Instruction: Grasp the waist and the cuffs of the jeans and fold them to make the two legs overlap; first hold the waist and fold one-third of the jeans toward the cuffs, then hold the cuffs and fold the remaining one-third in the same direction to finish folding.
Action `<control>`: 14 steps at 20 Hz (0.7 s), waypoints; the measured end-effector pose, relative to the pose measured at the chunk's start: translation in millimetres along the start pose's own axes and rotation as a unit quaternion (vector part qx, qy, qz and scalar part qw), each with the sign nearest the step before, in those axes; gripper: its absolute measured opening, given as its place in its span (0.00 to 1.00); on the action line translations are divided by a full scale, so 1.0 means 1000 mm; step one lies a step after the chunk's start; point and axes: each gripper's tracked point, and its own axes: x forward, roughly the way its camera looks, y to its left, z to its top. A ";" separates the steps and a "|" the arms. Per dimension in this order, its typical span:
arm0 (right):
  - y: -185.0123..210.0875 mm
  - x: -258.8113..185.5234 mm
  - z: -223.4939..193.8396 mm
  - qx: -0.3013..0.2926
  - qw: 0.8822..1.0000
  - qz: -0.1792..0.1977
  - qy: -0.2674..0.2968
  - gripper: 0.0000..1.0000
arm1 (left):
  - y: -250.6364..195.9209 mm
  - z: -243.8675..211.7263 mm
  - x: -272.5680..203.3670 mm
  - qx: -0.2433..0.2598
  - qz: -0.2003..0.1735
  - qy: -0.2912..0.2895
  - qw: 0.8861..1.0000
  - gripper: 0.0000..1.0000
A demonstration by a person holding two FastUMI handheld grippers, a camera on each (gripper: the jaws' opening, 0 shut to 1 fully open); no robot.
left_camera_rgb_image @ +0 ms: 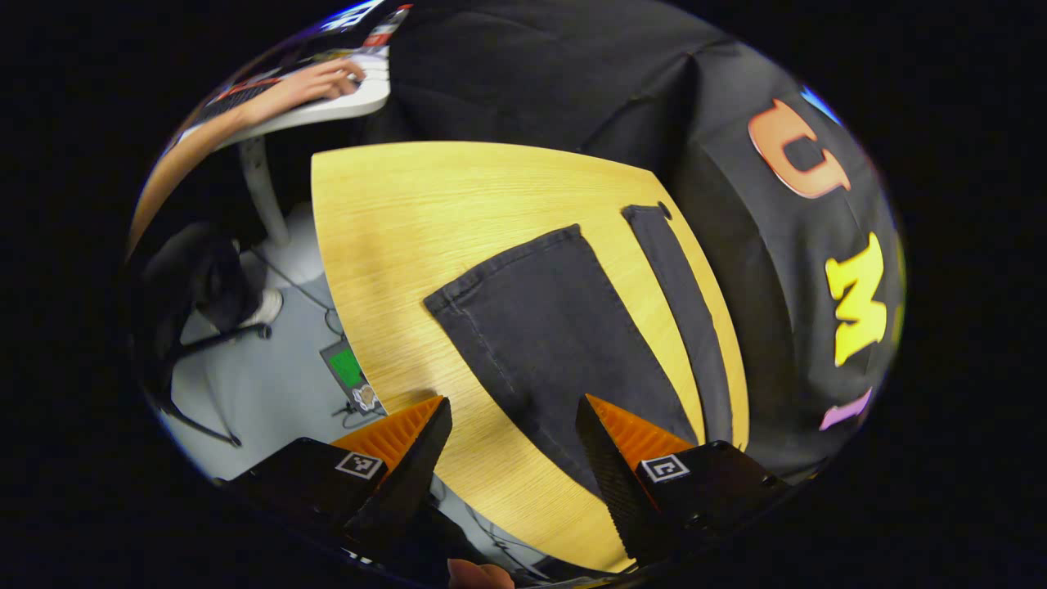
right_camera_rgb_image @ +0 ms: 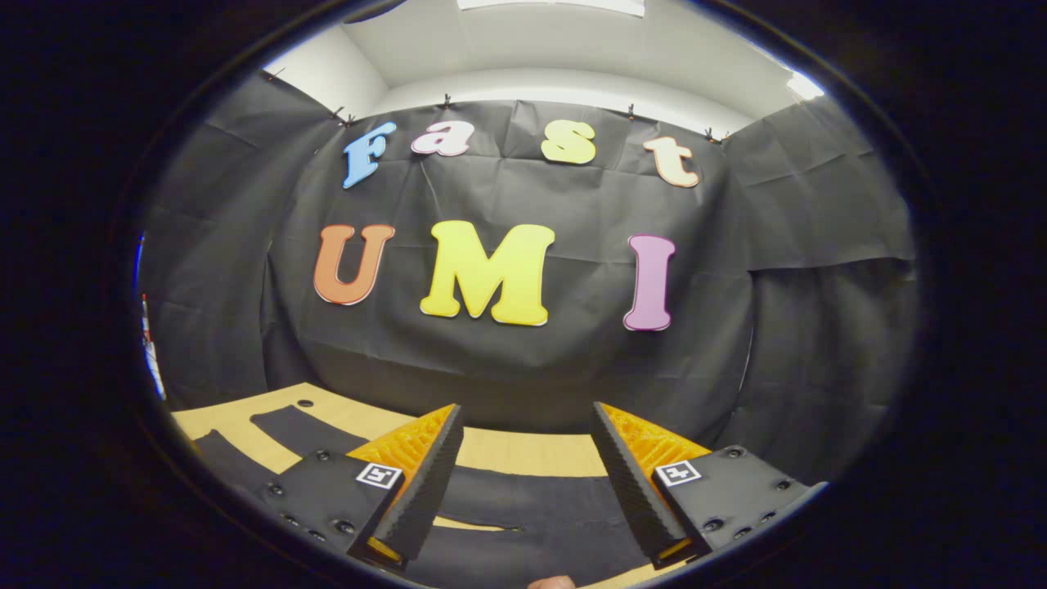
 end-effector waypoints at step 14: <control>-0.062 0.005 -0.025 -0.001 0.997 -0.066 0.041 0.92 | -0.042 0.046 0.032 -0.155 -0.102 -0.031 0.982 0.94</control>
